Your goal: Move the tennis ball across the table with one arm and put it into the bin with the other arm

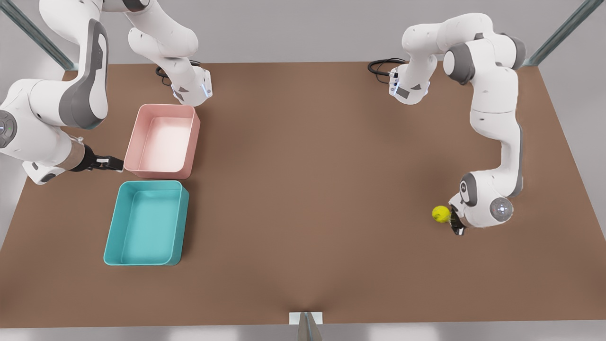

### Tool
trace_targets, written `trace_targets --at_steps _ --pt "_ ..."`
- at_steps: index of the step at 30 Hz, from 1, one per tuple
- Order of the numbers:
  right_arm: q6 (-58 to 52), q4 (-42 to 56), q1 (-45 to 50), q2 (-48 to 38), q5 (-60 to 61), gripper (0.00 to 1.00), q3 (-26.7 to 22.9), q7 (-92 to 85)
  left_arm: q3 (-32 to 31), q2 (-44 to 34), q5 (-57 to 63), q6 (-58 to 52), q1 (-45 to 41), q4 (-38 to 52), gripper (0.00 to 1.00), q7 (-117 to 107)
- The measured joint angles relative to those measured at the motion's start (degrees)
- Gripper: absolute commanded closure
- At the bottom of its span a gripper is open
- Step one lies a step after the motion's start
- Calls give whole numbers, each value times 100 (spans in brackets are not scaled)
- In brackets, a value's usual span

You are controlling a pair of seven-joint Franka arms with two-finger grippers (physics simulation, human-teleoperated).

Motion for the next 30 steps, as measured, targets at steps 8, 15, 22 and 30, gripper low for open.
trace_targets --at_steps 8,15,22,30 --pt "46 -44 0 10 4 0 0 -9 -373 -456 -1137 -668 -107 377 0 -2735" --pt "88 1193 405 1248 209 0 63 44 881 -2439 -653 -3554 -433 1237 0 -5278" --pt "786 1374 1627 2233 396 0 80 342 779 -2256 -504 -4615 -442 1713 0 -7140" --pt "1388 476 1691 1954 417 0 52 707 761 -2122 -467 -4965 -442 1710 0 -8602"
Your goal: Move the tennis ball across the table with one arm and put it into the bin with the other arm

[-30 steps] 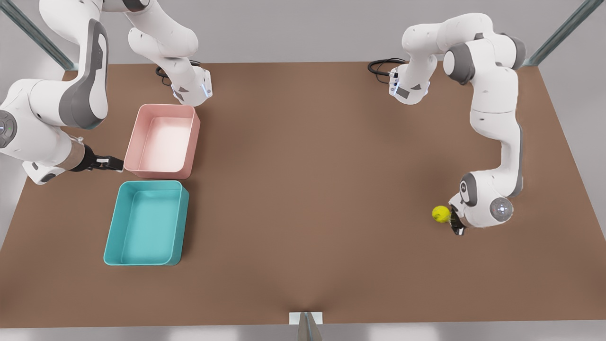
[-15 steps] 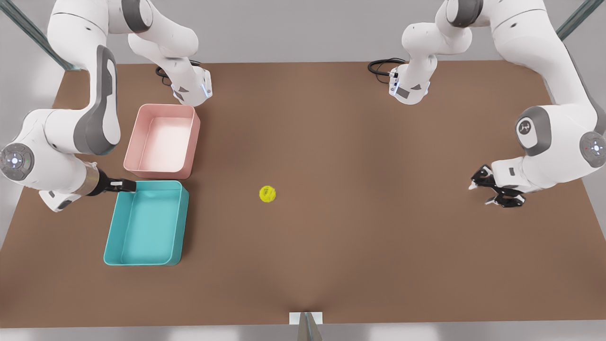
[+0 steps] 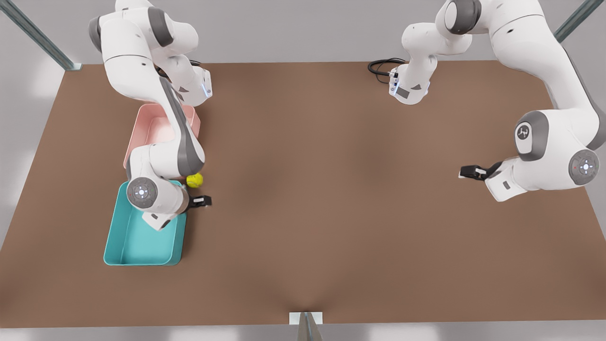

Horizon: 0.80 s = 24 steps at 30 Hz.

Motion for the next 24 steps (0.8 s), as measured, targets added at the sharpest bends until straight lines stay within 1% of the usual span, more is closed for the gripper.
trace_targets --at_steps 6,14,19,24 --pt "150 -267 -29 -139 -47 0 -25 183 -2 3 8 -70 -6 0 0 -741" --pt "214 -1217 30 -804 -137 0 -11 345 -6 3 12 -105 -7 20 0 -1412" --pt "220 -1814 -7 -1430 -156 0 -17 415 -24 3 4 -119 -7 27 0 -1698" --pt "43 -1870 -23 -2163 -159 0 -27 480 -24 3 2 -142 -27 27 0 -1899"
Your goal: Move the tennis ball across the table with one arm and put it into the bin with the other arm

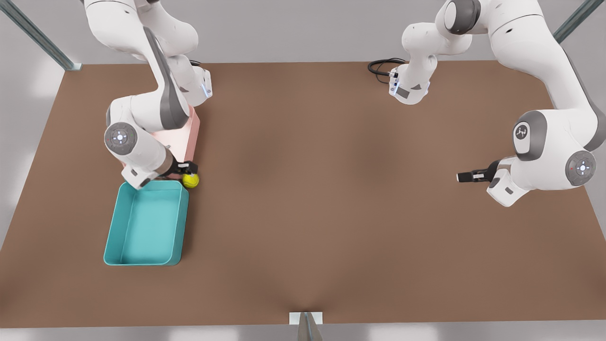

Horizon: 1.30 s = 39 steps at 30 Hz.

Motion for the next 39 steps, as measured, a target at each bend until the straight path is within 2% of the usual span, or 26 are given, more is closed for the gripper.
trace_targets --at_steps 8,15,21,25,27,32,39 --pt "-78 -473 -256 -121 18 0 34 77 0 0 -8 -15 -5 -9 0 -226" --pt "-175 -364 1139 430 -2 0 54 -35 0 13 -17 -19 -6 -16 0 -354" --pt "-240 -17 1332 1096 -229 0 52 -660 -45 37 -22 -20 11 -7 0 -427" --pt "-248 439 1347 1659 -611 0 47 -1274 -1370 8 -22 -66 -106 839 0 -550" --pt "-248 745 1297 2046 -776 0 43 -1692 -1735 24 108 -74 -234 1533 0 -626" --pt "-240 869 1377 2268 -1298 0 25 -2776 -1820 226 383 -154 -141 1814 0 -771" --pt "-208 425 1440 2090 -1892 0 18 -4075 -1837 285 320 -203 -147 1818 0 -924"
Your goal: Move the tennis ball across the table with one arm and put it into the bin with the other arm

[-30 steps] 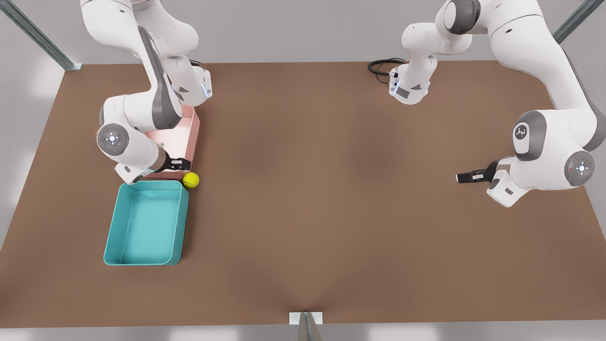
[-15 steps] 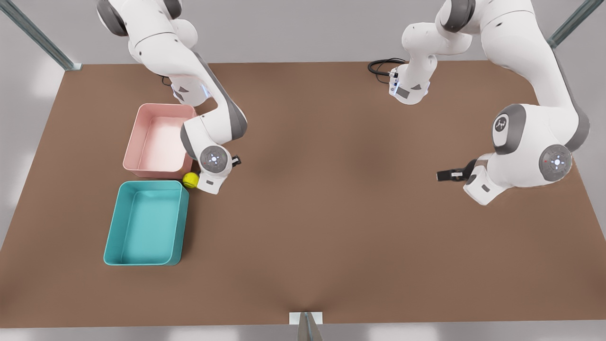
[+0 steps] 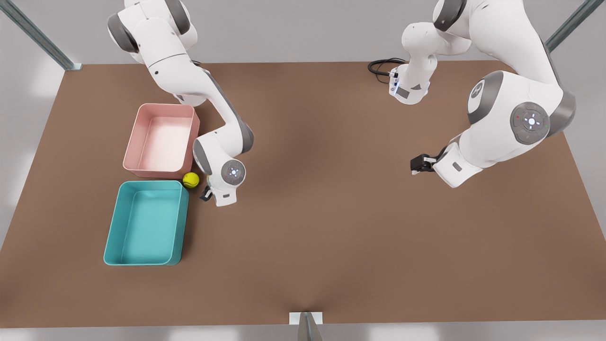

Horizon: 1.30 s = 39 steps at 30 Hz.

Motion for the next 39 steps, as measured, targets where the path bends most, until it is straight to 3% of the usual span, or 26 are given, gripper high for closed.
trace_targets --at_steps 23,39 --pt "1725 -1804 4 -306 -590 0 -372 -1963 -31 15 -21 -43 -87 -7 0 -248" --pt "2190 -2230 151 -398 -576 0 -562 -2227 -31 23 -21 -38 -96 -10 0 -305"
